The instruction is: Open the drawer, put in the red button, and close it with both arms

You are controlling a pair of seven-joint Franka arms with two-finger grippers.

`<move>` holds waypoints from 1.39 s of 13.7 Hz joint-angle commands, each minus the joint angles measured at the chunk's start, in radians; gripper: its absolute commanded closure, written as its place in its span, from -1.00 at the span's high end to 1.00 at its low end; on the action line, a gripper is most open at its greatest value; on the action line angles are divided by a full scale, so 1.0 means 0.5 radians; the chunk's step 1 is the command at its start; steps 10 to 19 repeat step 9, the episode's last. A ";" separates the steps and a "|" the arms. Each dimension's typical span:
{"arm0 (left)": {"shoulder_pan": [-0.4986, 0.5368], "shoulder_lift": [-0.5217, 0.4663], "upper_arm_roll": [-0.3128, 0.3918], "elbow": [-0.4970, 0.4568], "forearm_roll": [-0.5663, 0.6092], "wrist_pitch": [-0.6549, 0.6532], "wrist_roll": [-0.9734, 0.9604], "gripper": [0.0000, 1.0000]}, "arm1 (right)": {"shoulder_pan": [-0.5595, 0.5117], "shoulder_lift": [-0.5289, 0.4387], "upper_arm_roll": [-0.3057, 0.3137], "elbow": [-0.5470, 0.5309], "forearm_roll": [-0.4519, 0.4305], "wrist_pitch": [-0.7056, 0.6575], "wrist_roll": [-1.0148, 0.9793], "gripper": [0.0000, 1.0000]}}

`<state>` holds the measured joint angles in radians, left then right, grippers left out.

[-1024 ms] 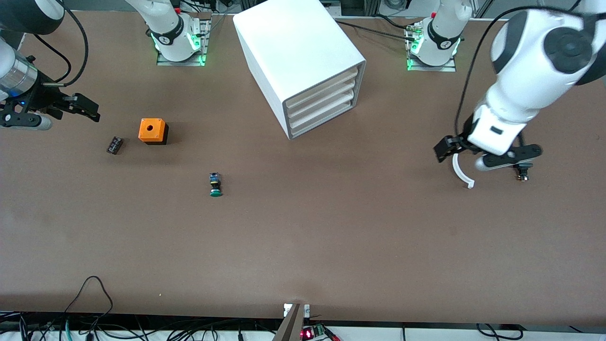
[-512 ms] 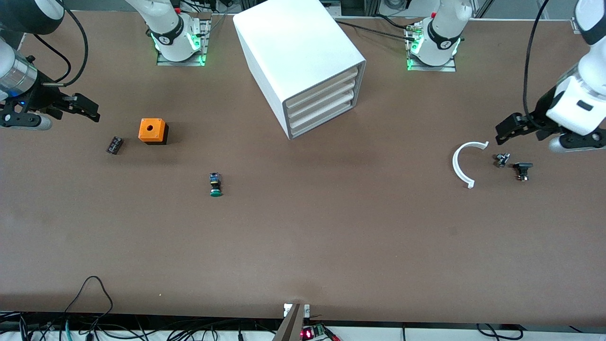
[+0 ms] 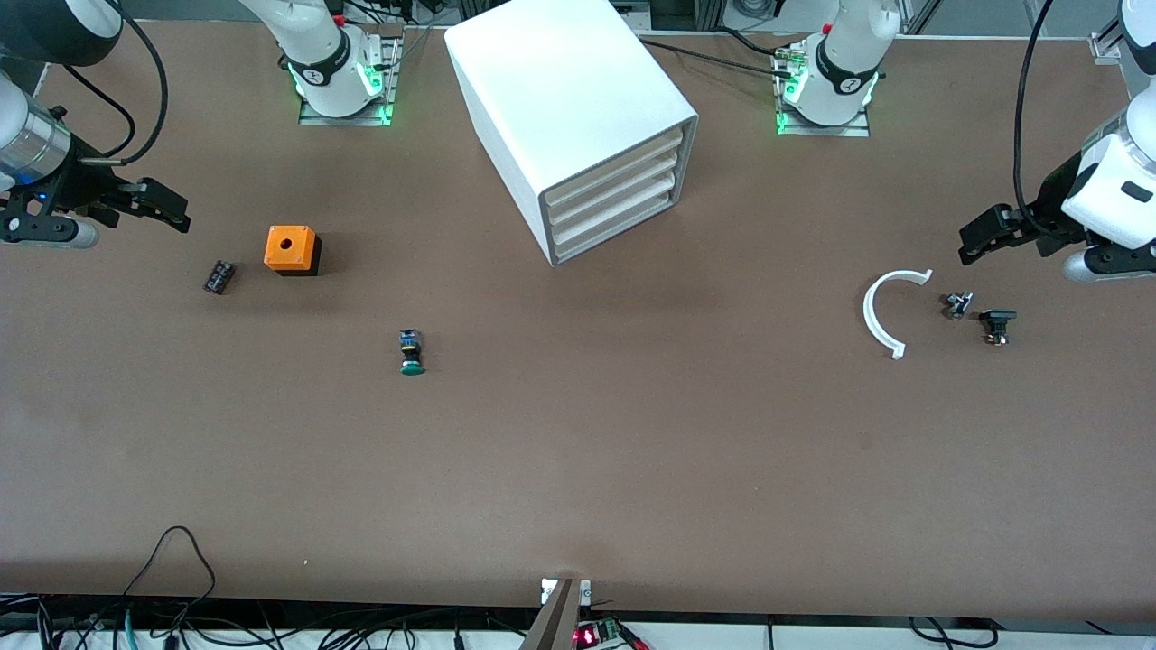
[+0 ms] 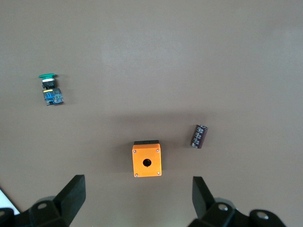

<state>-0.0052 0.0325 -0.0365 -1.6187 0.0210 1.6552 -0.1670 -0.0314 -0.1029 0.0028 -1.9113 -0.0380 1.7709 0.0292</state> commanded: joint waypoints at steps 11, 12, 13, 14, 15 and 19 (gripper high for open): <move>0.017 0.036 -0.007 0.093 -0.008 -0.074 0.043 1.00 | -0.011 -0.003 0.004 0.024 -0.004 -0.023 -0.022 1.00; 0.017 0.036 -0.007 0.093 -0.008 -0.074 0.043 1.00 | -0.011 -0.003 0.004 0.024 -0.004 -0.023 -0.022 1.00; 0.017 0.036 -0.007 0.093 -0.008 -0.074 0.043 1.00 | -0.011 -0.003 0.004 0.024 -0.004 -0.023 -0.022 1.00; 0.017 0.036 -0.007 0.093 -0.008 -0.074 0.043 1.00 | -0.011 -0.003 0.004 0.024 -0.004 -0.023 -0.022 1.00; 0.017 0.036 -0.007 0.093 -0.008 -0.074 0.043 1.00 | -0.011 -0.003 0.004 0.024 -0.004 -0.023 -0.022 1.00; 0.017 0.036 -0.007 0.093 -0.008 -0.074 0.043 1.00 | -0.011 -0.003 0.004 0.024 -0.004 -0.023 -0.022 1.00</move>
